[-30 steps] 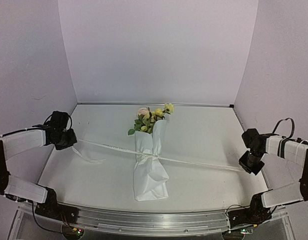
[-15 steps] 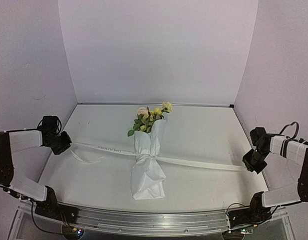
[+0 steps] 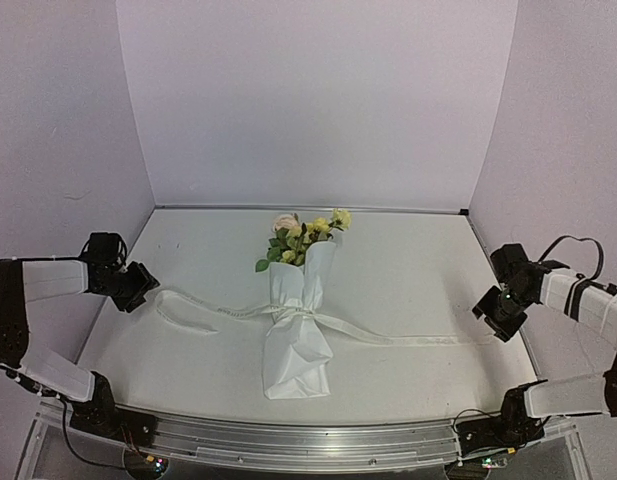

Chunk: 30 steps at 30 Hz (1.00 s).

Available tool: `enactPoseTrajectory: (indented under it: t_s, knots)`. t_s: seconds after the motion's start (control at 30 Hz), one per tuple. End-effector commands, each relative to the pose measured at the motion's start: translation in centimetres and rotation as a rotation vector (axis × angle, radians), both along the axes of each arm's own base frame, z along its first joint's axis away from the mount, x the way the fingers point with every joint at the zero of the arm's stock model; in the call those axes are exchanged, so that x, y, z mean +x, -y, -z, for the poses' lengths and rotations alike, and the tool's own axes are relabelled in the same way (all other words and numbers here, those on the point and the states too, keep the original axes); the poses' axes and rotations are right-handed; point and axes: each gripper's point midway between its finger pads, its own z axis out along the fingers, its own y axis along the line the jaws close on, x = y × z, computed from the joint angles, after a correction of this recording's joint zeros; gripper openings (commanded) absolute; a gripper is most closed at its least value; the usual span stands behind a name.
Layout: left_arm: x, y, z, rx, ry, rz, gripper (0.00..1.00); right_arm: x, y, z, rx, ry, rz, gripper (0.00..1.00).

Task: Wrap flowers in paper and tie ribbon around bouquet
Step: Tie the ribbon around the folded bouquet.

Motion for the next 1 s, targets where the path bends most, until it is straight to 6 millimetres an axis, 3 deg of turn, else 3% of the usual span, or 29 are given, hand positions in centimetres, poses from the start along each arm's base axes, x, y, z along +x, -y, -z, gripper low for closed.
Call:
enactPoseTrajectory:
  t_s: [0.0, 0.07, 0.2, 0.4, 0.57, 0.7, 0.97]
  knots:
    - [1.0, 0.6, -6.1, -0.058, 0.147, -0.055, 0.63, 1.0, -2.4, -3.3, 0.017, 0.096, -0.034, 0.71]
    - [0.5, 1.2, -7.3, -0.087, 0.174, -0.078, 0.65, 1.0, -4.1, -3.6, 0.066, 0.138, -0.04, 0.75]
    - [-0.7, 4.7, -8.5, -0.165, 0.192, -0.087, 0.69, 1.2, -8.9, -4.6, 0.191, 0.258, -0.059, 0.78]
    - [-2.9, 12.5, -7.1, -0.407, 0.178, -0.083, 0.7, 1.7, -19.0, -5.1, 0.416, 0.381, -0.131, 0.8]
    - [-4.4, 16.8, -5.9, -0.544, 0.189, -0.052, 0.7, 1.6, -27.0, -4.9, 0.583, 0.377, -0.202, 0.82]
    - [-5.0, 19.9, -4.7, -0.574, 0.176, -0.025, 0.74, 2.0, -30.2, -3.5, 0.693, 0.356, -0.181, 0.83]
    - [-4.0, 23.2, -2.7, -0.67, 0.143, 0.023, 0.77, 3.1, -32.5, -1.3, 0.82, 0.352, -0.1, 0.87]
